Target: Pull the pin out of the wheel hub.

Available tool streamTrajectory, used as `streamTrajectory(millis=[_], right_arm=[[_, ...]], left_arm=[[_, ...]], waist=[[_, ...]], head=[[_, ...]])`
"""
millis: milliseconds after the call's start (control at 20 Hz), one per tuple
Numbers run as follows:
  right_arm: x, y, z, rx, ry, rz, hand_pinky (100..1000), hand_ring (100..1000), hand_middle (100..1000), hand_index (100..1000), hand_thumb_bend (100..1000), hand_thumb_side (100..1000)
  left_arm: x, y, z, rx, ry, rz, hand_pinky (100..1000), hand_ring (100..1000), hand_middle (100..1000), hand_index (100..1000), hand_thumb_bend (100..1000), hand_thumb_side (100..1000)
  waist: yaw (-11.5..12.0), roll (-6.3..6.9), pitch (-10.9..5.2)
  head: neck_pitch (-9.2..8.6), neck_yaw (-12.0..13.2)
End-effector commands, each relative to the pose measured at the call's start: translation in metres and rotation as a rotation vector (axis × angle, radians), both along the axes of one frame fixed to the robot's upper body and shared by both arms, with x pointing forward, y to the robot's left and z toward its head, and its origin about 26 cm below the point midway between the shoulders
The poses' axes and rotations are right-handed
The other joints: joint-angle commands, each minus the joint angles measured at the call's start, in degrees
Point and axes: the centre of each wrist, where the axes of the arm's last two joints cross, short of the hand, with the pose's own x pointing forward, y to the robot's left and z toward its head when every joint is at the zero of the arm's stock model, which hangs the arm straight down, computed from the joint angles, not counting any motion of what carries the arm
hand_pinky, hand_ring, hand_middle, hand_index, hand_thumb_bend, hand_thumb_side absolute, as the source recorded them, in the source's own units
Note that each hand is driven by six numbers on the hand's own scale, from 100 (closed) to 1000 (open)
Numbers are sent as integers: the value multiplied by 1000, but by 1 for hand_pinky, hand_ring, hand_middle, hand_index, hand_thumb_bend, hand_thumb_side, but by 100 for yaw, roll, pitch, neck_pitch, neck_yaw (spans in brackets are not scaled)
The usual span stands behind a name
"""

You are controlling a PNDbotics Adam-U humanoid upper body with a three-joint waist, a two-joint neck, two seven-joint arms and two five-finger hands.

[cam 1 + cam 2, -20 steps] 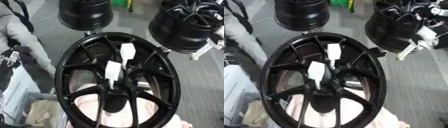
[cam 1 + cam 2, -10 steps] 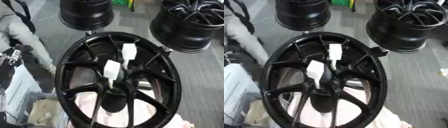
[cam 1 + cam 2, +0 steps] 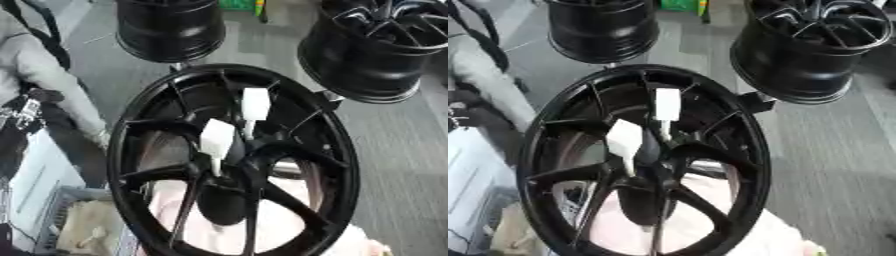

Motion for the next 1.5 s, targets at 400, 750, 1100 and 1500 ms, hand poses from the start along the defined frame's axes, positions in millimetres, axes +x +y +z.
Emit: streamTrajectory(millis=[400,750,1100,1500], right_arm=[[11,72,16,177,-389,198,717,669,716,843,100,340],[17,120,-6,496,-569,265,693,618,664,809,100,325],[20,153,-22,693,-615,287,698,615,657,808,100,341],[20,166,-23,772,-612,333,700,616,658,810,100,353]], left_arm=[[0,-1,6,-3,-25,-4,677,647,724,758,100,764],[1,-3,5,-8,-25,-15,677,648,725,757,100,764],[1,-4,4,-9,-24,-16,676,648,727,757,100,767],[1,-5,5,-7,-28,-23,676,649,729,757,100,769]], waist=[[33,82,-80],[20,124,-50],[25,133,-11],[-26,143,34]], head=[[27,-44],[27,-68],[27,-74],[27,-69]])
